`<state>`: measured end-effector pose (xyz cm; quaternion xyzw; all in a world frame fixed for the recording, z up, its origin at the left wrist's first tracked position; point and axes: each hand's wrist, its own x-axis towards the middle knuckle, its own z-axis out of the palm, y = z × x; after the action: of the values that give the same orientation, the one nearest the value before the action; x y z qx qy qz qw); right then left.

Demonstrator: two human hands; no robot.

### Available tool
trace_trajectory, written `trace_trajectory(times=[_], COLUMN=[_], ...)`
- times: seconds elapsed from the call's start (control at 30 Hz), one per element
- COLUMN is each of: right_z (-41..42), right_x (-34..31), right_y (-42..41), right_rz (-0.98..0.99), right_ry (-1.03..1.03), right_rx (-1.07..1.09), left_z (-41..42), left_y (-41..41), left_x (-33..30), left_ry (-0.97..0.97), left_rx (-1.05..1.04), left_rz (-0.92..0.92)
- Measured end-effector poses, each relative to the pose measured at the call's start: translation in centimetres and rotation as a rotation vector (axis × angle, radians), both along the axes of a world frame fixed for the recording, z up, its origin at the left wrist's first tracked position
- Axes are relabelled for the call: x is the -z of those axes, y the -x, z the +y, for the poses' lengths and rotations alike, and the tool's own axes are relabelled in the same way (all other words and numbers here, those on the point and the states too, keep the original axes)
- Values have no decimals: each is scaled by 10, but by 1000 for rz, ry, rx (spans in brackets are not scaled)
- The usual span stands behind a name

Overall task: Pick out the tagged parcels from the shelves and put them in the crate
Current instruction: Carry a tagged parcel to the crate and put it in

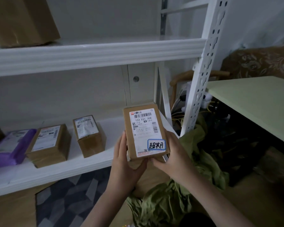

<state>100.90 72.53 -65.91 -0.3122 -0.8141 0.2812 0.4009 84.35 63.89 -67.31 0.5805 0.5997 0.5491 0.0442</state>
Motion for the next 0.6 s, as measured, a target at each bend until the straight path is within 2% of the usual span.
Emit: trace_trajectory(times=[0.2, 0.6], right_z=[-20, -55], right_x=[-53, -227], right_y=[-20, -65], right_rz=[-8, -43], right_ry=[1, 88], right_rx=[-29, -10], left_z=[-27, -55], left_y=[-19, -59], left_x=[-53, -234], left_ry=[56, 180], left_rx=[-21, 22], left_rz=[5, 81])
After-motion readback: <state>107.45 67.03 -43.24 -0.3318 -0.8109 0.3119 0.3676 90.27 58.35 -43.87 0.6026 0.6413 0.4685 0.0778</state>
